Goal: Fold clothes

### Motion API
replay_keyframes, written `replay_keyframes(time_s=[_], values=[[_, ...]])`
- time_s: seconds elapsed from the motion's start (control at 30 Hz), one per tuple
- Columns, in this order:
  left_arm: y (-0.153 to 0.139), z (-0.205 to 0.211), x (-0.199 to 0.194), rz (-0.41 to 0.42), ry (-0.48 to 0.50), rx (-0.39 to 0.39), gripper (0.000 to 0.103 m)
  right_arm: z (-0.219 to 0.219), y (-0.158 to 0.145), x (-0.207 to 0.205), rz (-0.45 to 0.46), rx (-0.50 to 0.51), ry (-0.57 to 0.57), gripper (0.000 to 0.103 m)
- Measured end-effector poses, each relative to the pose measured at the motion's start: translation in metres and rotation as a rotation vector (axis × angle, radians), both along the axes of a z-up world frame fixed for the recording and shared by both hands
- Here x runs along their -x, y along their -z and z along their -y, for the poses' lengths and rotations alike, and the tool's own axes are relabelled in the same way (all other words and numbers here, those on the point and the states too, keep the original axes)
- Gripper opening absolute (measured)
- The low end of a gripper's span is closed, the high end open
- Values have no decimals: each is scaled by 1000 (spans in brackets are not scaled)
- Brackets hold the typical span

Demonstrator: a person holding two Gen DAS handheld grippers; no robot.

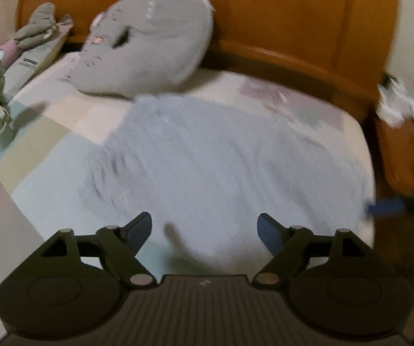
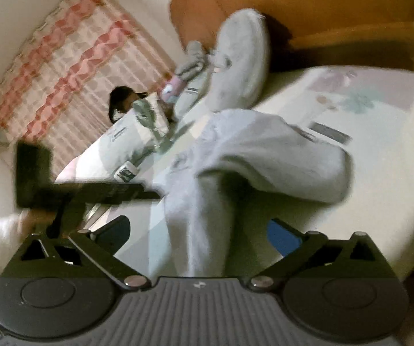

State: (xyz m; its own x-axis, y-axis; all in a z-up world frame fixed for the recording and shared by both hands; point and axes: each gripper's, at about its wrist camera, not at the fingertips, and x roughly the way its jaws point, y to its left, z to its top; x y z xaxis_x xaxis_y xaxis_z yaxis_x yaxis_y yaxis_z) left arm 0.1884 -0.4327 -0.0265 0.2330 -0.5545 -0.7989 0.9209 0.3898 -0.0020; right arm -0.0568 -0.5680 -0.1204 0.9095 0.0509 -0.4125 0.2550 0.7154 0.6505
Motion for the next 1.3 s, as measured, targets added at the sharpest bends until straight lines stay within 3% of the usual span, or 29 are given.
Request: replay_keyframes(time_s=[0.07, 0.27, 0.4, 0.6, 0.73, 1.0, 1.17, 1.3], values=[[8, -13, 19, 15, 32, -28, 87, 2, -2, 5, -65, 72, 46, 103], [34, -38, 74, 72, 131, -109, 90, -11, -6, -22, -329, 548, 98, 103], [42, -39, 99, 90, 185, -112, 90, -8, 13, -55, -415, 731, 68, 103], [48, -36, 109, 116, 212, -118, 90, 24, 21, -74, -421, 756, 161, 103], [50, -35, 100, 108, 178, -113, 90, 57, 1, -67, -381, 729, 301, 103], [50, -40, 89, 109, 146, -108, 90, 79, -27, -35, -373, 707, 398, 103], [51, -44, 83, 112, 128, -125, 90, 61, -43, -12, -262, 616, 336, 103], [52, -48, 79, 111, 106, -141, 90, 31, -55, -23, -128, 600, 163, 103]])
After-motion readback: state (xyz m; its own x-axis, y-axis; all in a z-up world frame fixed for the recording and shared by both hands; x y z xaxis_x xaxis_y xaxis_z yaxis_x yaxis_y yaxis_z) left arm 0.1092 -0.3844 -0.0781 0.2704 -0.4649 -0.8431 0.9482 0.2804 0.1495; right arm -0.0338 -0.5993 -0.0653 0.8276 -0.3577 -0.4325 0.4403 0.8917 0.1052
